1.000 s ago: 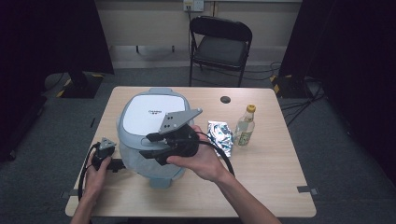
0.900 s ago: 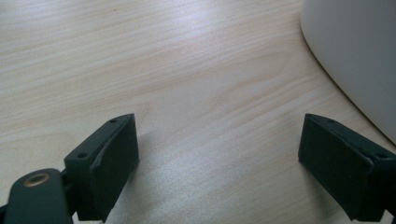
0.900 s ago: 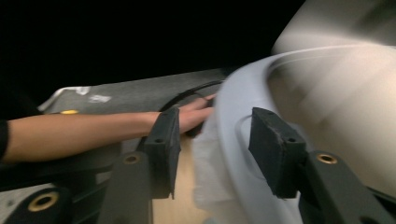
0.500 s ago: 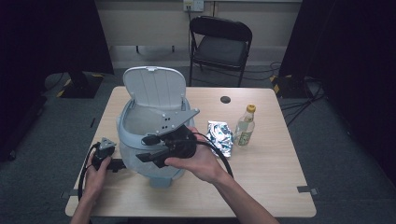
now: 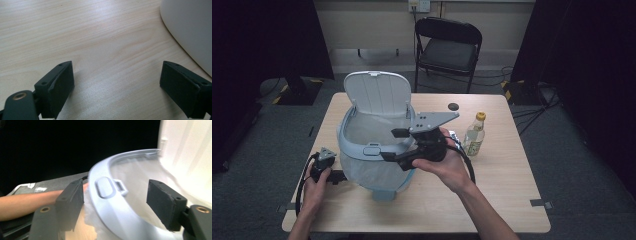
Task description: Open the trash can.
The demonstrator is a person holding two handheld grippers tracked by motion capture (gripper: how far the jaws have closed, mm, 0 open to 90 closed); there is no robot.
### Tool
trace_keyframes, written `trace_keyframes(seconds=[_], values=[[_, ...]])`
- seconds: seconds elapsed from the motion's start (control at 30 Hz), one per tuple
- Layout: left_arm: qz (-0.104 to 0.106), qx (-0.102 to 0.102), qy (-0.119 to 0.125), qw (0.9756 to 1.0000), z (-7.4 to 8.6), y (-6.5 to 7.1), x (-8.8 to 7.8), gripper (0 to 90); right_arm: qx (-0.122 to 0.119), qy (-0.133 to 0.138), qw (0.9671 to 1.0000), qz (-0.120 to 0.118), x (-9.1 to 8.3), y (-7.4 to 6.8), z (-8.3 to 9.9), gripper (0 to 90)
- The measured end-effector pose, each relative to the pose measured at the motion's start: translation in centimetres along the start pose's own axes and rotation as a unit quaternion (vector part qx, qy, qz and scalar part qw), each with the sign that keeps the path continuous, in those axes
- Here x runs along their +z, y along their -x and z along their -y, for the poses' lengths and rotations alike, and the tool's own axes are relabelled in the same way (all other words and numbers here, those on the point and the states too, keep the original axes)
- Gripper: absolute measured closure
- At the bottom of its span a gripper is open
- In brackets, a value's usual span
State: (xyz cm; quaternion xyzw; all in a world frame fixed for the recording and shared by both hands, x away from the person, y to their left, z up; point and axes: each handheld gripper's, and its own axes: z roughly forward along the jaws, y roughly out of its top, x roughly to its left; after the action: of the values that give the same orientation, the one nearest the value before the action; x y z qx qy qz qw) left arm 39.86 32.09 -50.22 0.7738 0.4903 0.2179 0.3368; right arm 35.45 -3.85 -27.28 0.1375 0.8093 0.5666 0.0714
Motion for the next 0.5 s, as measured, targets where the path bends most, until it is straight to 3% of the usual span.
trace_keyframes(seconds=[0.13, 0.33, 0.5], values=[[-0.001, 0.0, 0.0, 1.0, 0.0, 0.0, 0.0, 11.8, 0.001, 0.001, 0.9998, 0.021, -1.4, 0.9, 0.6, 23.9], [0.0, 0.0, 0.0, 1.0, 0.0, 0.0, 0.0, 11.8, 0.026, -0.004, 0.9986, 0.045, -3.7, 2.0, 2.4, 21.0], [-0.001, 0.0, 0.0, 1.0, 0.0, 0.0, 0.0, 11.7, 0.049, 0.003, 0.9955, 0.082, -6.0, 3.0, 4.4, 19.8]])
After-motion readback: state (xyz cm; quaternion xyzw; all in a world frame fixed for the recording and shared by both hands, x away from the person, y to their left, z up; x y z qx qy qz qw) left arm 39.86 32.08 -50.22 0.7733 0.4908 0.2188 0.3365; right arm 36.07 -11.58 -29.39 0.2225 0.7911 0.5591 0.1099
